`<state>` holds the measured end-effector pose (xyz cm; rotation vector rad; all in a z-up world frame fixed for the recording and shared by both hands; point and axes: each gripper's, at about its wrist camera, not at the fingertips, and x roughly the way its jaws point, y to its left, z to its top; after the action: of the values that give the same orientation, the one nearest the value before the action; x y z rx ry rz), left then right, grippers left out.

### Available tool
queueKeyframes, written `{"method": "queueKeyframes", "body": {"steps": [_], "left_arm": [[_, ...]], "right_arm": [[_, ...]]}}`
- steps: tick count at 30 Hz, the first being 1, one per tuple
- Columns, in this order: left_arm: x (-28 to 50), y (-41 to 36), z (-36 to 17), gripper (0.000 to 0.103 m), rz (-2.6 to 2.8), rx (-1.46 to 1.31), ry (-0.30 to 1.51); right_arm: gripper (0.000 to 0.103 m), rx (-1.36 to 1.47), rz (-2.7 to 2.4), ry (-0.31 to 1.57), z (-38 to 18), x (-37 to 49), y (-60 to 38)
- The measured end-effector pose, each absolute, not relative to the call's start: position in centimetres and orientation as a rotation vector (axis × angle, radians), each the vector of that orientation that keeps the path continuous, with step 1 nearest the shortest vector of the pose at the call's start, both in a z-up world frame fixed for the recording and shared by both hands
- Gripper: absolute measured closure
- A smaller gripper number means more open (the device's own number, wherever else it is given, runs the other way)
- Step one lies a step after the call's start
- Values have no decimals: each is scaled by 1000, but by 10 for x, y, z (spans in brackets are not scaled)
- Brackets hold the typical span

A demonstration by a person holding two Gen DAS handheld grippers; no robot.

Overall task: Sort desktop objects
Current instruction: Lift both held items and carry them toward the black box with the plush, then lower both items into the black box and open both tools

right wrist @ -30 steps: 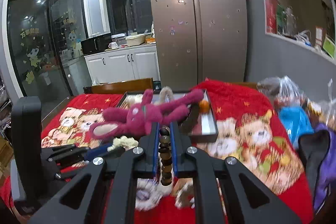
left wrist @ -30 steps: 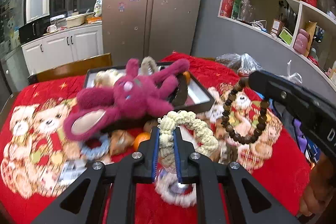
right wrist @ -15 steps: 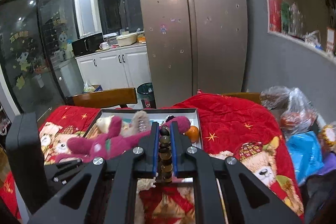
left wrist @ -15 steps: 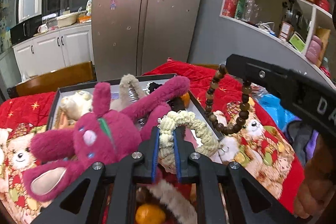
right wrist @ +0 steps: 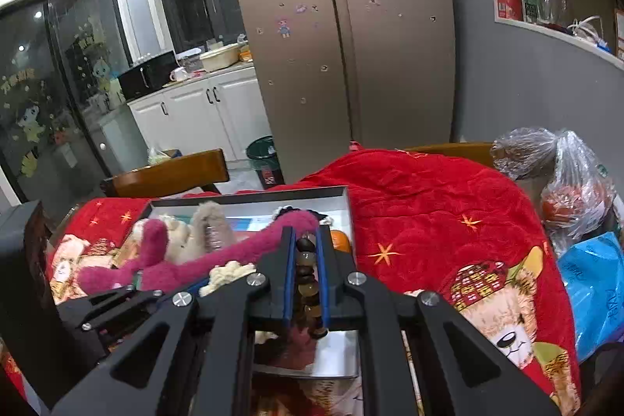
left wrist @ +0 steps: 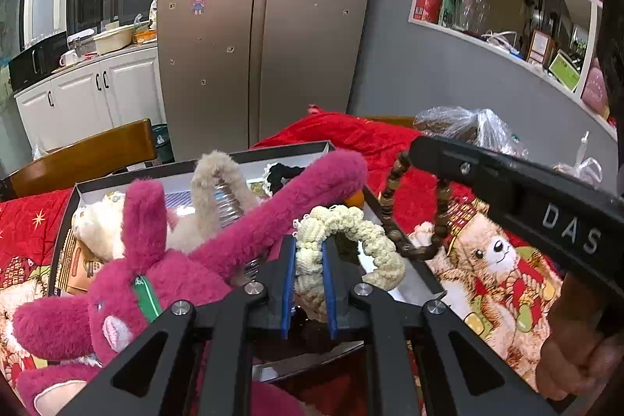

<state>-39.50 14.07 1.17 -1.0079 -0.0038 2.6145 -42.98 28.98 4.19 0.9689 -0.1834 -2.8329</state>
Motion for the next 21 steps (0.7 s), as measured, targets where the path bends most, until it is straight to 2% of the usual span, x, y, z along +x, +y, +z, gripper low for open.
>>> {"method": "queueKeyframes", "body": {"steps": [14, 15, 17, 18, 20, 21], "left_arm": [[-395, 151, 5, 86, 2626, -1006, 82], [-396, 151, 5, 79, 2631, -1005, 87], [-396, 149, 6, 44, 2656, -996, 89], [-395, 148, 7, 38, 2679, -984, 86], [-393, 145, 10, 35, 2726, -954, 75], [-392, 144, 10, 33, 2731, -950, 70]], "right_arm": [[92, 1024, -2768, -239, 26, -432, 285], [92, 1028, -2767, -241, 25, -433, 285], [92, 1035, -2765, -239, 23, -434, 284], [91, 1036, -2764, -240, 23, -434, 284], [91, 1016, -2781, -235, 23, -432, 282], [87, 1012, -2782, -229, 24, -432, 282]]}}
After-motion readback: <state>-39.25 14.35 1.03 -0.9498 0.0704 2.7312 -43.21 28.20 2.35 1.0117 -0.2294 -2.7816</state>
